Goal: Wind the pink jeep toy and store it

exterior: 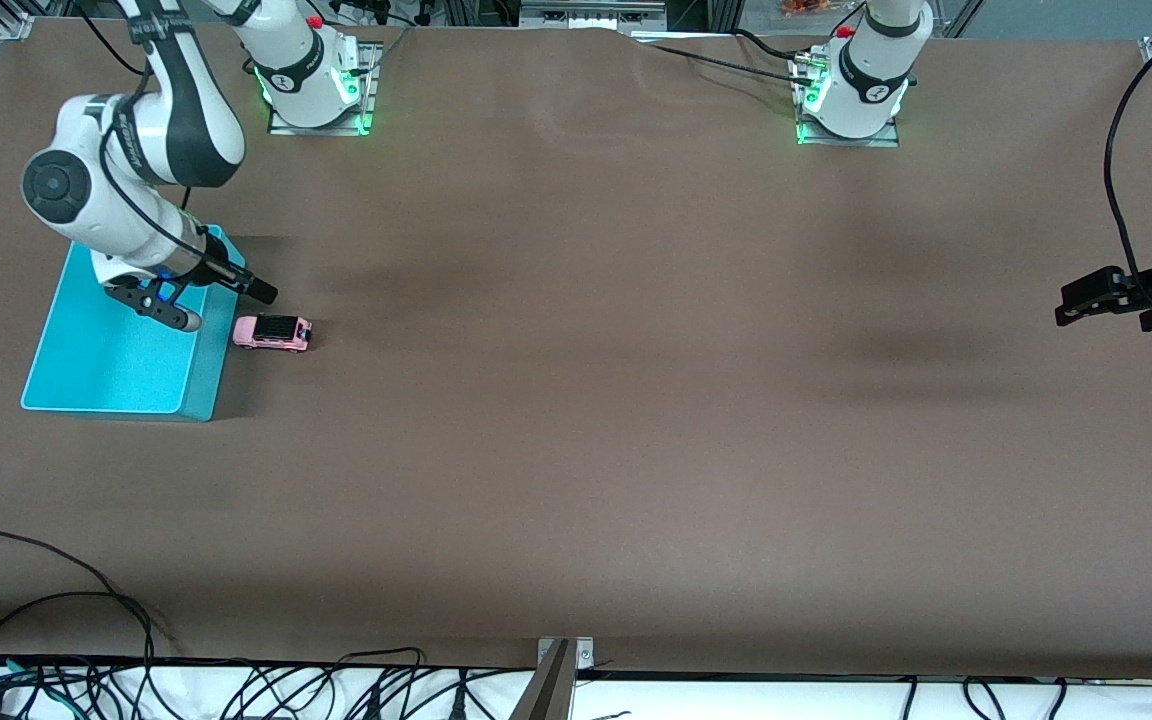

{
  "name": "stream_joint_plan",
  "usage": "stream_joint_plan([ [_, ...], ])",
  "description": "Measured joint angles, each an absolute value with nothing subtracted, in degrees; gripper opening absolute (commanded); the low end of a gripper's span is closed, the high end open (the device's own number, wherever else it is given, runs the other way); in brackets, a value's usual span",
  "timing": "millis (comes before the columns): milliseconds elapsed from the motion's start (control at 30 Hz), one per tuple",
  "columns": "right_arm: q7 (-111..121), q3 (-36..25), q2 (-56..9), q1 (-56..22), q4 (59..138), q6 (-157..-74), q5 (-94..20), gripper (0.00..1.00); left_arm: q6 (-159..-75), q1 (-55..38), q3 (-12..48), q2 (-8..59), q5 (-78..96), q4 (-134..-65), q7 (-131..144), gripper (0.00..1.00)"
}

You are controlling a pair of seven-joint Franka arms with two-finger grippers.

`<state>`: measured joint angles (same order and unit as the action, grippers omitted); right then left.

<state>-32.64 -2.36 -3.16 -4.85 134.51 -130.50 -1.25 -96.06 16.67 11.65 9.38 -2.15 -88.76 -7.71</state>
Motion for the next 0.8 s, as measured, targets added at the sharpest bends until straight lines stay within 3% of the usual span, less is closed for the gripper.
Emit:
stream_joint_plan([
  [267,-48.9,-2.4,-6.5,-4.8,134.8,-139.3,-1.3,1.00,-96.3,16.7,11.7,8.8,-2.1,-88.5,-7.7,1.00],
  [800,-66.6,-2.4,-12.0,-4.8,134.8,-146.2,-1.5,1.00,-96.3,16.5,13.1,8.3,-2.1,-88.4,-7.6,1.00],
])
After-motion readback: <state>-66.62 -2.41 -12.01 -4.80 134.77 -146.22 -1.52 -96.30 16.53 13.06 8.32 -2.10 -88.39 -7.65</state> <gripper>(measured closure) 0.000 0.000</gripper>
